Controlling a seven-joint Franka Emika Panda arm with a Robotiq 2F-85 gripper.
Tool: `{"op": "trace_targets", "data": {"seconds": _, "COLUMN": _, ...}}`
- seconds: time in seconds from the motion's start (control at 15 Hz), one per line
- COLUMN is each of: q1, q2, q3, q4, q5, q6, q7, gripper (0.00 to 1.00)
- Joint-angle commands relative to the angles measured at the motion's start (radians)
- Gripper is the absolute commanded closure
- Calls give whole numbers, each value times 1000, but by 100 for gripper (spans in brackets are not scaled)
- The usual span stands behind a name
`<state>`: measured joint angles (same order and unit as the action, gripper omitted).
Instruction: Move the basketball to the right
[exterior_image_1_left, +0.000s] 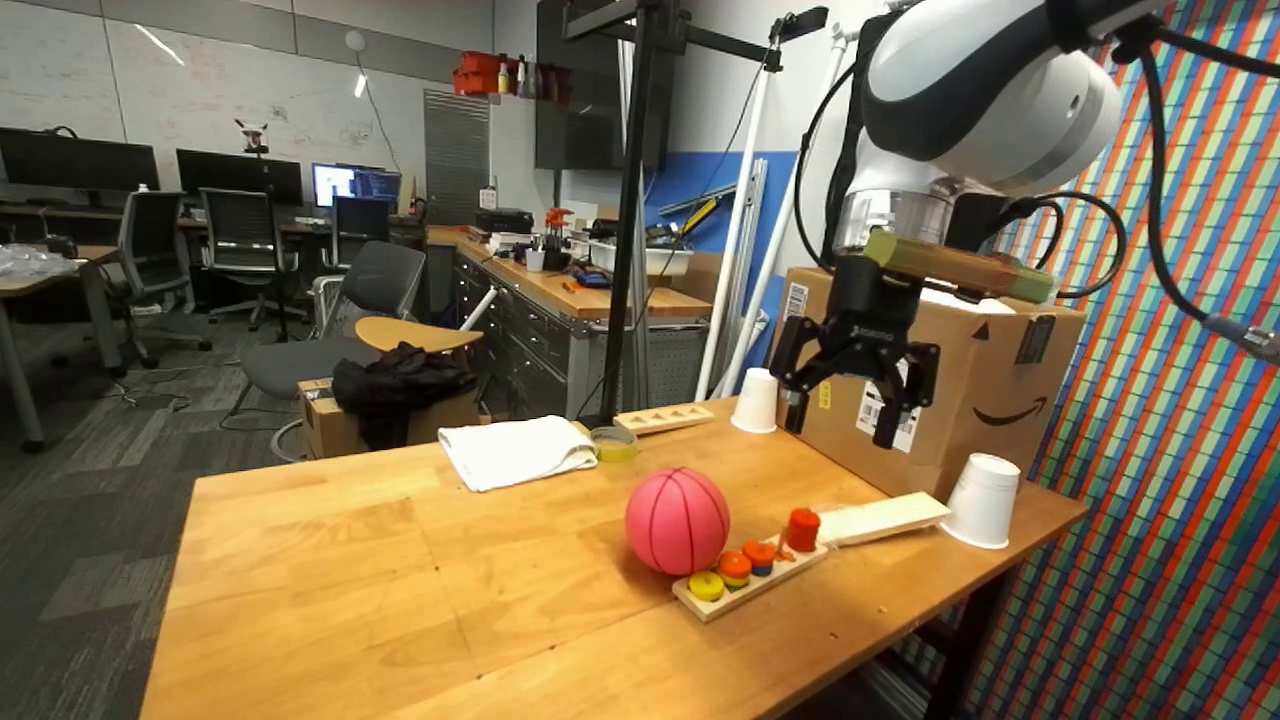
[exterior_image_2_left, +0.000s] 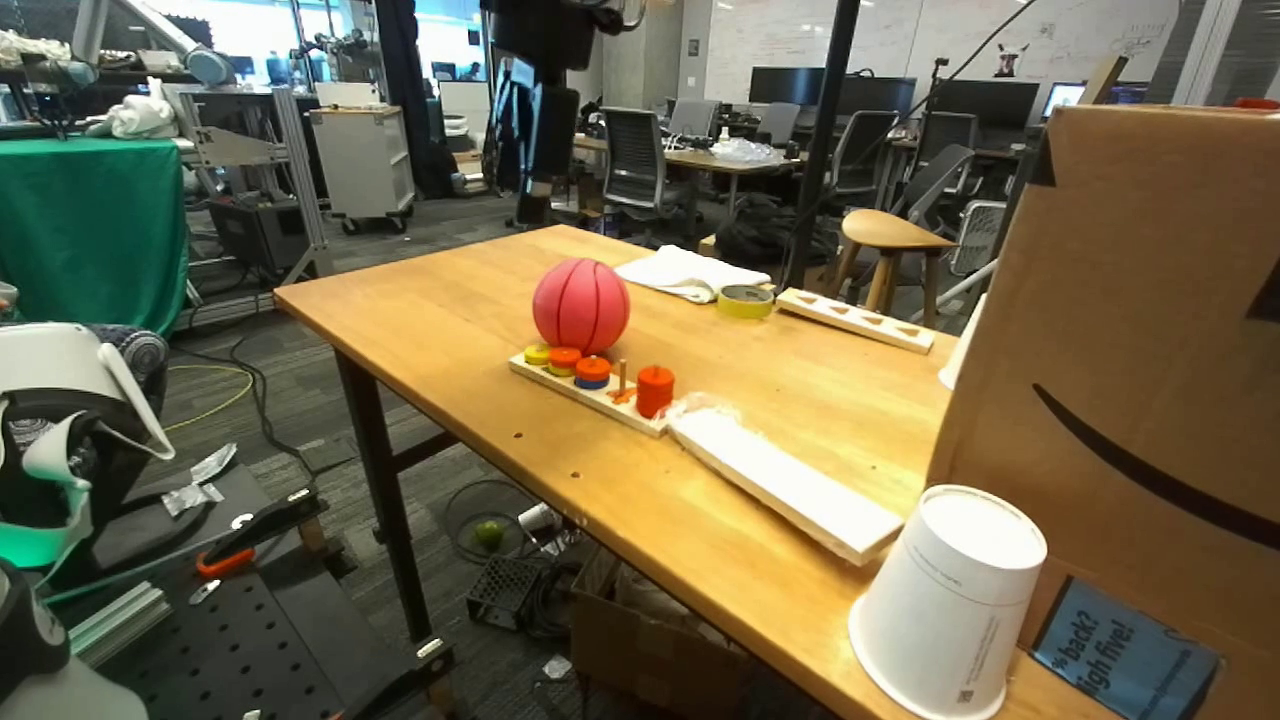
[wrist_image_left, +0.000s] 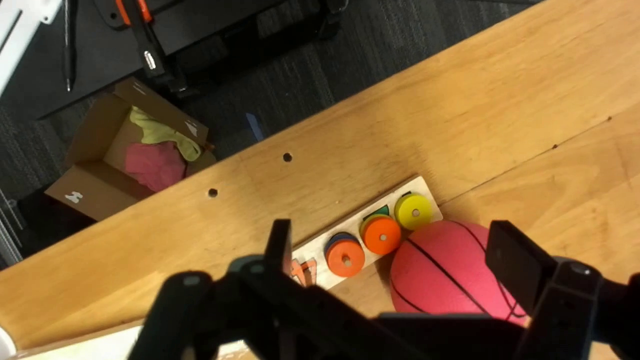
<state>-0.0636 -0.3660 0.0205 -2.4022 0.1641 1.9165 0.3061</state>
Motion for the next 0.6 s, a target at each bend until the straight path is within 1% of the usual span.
{"op": "trace_targets", "data": {"seconds": 0.0, "q1": 33, "q2": -22, "q3": 85, "q4": -38, "q5": 6, "q6": 68, "q7": 170, "gripper": 0}}
{"op": "trace_targets", "data": {"seconds": 0.27, "q1": 66, "q2": 33, "q3": 156, "q4": 14, "q5": 9, "q6": 79, "q7": 310, "gripper": 0}}
{"op": "trace_targets", "data": {"seconds": 0.53, "q1": 85, "q2": 105, "q3": 187, "q4": 78, "q5": 0, "q6": 98, "q7": 425, "gripper": 0}}
